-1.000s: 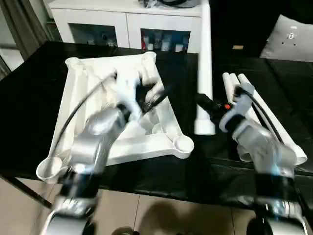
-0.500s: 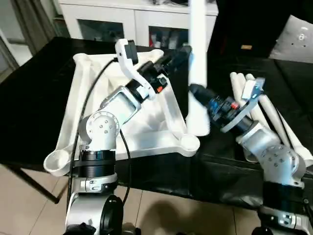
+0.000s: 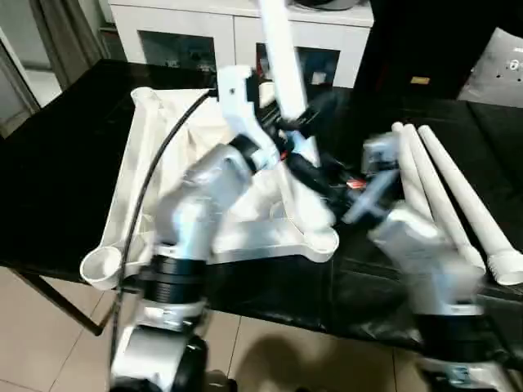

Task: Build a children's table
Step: Pick table leg

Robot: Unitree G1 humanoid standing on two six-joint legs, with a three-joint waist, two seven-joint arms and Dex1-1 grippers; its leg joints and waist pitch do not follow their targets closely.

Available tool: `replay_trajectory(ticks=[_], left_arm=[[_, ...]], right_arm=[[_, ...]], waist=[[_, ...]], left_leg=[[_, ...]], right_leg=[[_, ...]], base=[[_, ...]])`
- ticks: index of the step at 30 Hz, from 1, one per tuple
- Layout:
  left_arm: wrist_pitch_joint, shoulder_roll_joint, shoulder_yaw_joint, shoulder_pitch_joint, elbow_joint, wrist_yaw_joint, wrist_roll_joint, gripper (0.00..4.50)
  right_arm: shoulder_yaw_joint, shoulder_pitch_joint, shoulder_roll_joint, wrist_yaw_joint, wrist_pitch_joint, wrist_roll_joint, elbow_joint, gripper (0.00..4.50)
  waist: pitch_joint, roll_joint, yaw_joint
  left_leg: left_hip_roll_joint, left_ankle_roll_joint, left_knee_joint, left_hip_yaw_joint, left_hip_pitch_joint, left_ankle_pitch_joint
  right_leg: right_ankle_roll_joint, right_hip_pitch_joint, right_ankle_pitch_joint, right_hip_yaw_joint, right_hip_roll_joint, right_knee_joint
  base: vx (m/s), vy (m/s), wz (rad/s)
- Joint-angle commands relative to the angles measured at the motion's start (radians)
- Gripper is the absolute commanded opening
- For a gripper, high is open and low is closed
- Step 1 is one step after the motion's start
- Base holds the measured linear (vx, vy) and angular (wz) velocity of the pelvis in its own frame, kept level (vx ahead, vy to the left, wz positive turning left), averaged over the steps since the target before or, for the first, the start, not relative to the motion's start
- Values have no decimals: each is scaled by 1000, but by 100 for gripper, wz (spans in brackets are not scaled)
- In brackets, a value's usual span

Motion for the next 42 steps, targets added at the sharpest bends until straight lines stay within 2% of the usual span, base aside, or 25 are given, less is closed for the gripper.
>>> replay_trajectory(ticks=[1, 2, 3, 4, 5, 7, 8, 9, 11, 14, 15, 16, 17, 18, 21, 25, 32, 34, 38, 40, 41, 42], left_arm=[[-21, -9, 7, -2, -1, 18, 2, 413], [-21, -6, 2, 0, -2, 17, 6, 404], [-24, -5, -3, 3, -2, 16, 16, 389], [-24, -5, -3, 3, -2, 16, 16, 377], [-33, -7, -8, 9, 3, 15, 32, 374], [-36, -10, -8, 14, 8, 14, 37, 367], [-41, -11, -11, 16, 11, 15, 39, 335], [-49, -11, -15, 18, 15, 20, 42, 335], [-48, -11, -20, 21, 17, 22, 45, 328], [-30, -11, -35, 27, 21, 14, 48, 283], [-27, -14, -37, 29, 20, 11, 48, 283], [-22, -17, -36, 31, 20, 10, 47, 277], [-19, -19, -35, 31, 20, 10, 46, 277], [-16, -20, -37, 32, 24, 10, 50, 248], [-6, -14, -47, 34, 28, 4, 52, 238], [4, -14, -54, 40, 29, 1, 45, 196], [5, -14, -49, 40, 32, 4, 47, 183], [4, -13, -46, 39, 32, 3, 46, 183], [4, -7, -46, 40, 31, 2, 49, 182], [3, -5, -46, 41, 30, 3, 50, 182], [3, -6, -45, 41, 30, 5, 51, 182], [3, -6, -44, 42, 30, 8, 51, 182]], right_arm=[[9, -4, -1, -9, -33, -28, 16, 187], [13, -4, 3, -14, -46, -34, 24, 187], [15, -4, 8, -22, -61, -40, 34, 187], [15, -4, 8, -22, -61, -40, 34, 187], [16, -11, 16, -39, -97, -56, 56, 187], [14, -17, 20, -40, -115, -60, 68, 187], [14, -21, 21, -40, -128, -63, 77, 187], [15, -26, 22, -40, -150, -65, 93, 187], [16, -27, 23, -38, -157, -66, 97, 187], [21, -27, 23, -32, -161, -66, 93, 187], [23, -26, 23, -28, -164, -65, 91, 187], [25, -26, 24, -25, -168, -64, 91, 187], [27, -26, 24, -24, -172, -64, 92, 187], [28, -27, 23, -22, -181, -65, 97, 187], [34, -28, 24, -15, -188, -63, 97, 187], [48, -27, 19, 1, -190, -64, 88, 187], [54, -27, 17, -3, -193, -66, 88, 186], [55, -27, 16, -6, -193, -67, 88, 186], [54, -25, 16, -10, -192, -66, 86, 186], [54, -24, 18, -12, -191, -66, 87, 186], [55, -25, 17, -14, -192, -68, 88, 186], [57, -27, 16, -19, -193, -76, 93, 186]], waist=[[-81, -6, -3], [-81, -6, -3], [-81, -10, -4], [-81, -9, -3], [-82, -8, -3], [-81, -7, -3], [-81, -7, -3], [-81, -6, -3], [-81, -5, -3], [-82, -6, -4], [-82, -6, -4], [-83, -2, -3], [-82, -5, -4], [-82, -5, -4], [-81, -5, -4], [-82, -2, -6], [-83, -4, -5], [-83, 1, -6], [-83, -5, -5], [-83, -2, -4], [-83, -5, -5], [-83, -4, -4]], left_leg=[[127, 99, -69, -49, 8, 31], [128, 109, -69, -50, 8, 35], [128, 114, -68, -49, 9, 39], [127, 118, -68, -50, 9, 43], [127, 129, -67, -48, 8, 46], [127, 130, -67, -48, 8, 43], [129, 130, -68, -49, 9, 40], [129, 131, -67, -49, 10, 37], [128, 130, -67, -48, 10, 29], [130, 138, -67, -49, 10, 40], [129, 139, -66, -49, 10, 42], [129, 141, -66, -49, 10, 43], [129, 141, -66, -49, 9, 38], [128, 140, -66, -49, 9, 35], [129, 139, -66, -49, 10, 33], [130, 138, -67, -50, 11, 31], [129, 142, -65, -49, 10, 38], [130, 142, -65, -50, 10, 36], [128, 141, -65, -49, 9, 35], [130, 141, -65, -50, 10, 38], [131, 142, -66, -50, 10, 38], [130, 141, -65, -49, 10, 36]], right_leg=[[-178, 68, -53, 75, -150, -69], [-183, 67, -39, 75, -150, -67], [-185, 67, -33, 75, -150, -66], [-187, 66, -31, 75, -150, -65], [-188, 65, -33, 75, -151, -66], [-189, 65, -41, 74, -151, -67], [-191, 65, -42, 74, -150, -67], [-191, 65, -44, 74, -150, -66], [-193, 65, -47, 75, -150, -67], [-197, 65, -25, 75, -150, -63], [-198, 65, -22, 75, -150, -62], [-199, 64, -19, 75, -150, -62], [-199, 67, -22, 75, -151, -64], [-199, 67, -30, 74, -150, -65], [-198, 65, -38, 74, -149, -65], [-200, 66, -31, 74, -148, -64], [-205, 67, -15, 74, -149, -63], [-206, 66, -12, 74, -148, -62], [-206, 68, -13, 74, -149, -62], [-206, 67, -14, 73, -148, -62], [-205, 67, -16, 73, -149, -61], [-205, 66, -22, 74, -149, -62]], base=[[0, 0, 0], [0, 0, 0], [0, 0, 0], [0, 0, 0], [0, 0, 0], [0, 0, 0], [0, 0, 0], [0, 0, 0], [0, 0, 0], [0, 0, 0], [0, 0, 0], [0, 0, 0], [0, 0, 0], [0, 0, 0], [0, 0, 0], [0, 0, 0], [0, 0, 0], [0, 0, 0], [0, 0, 0], [0, 0, 0], [0, 0, 0], [0, 0, 0]])
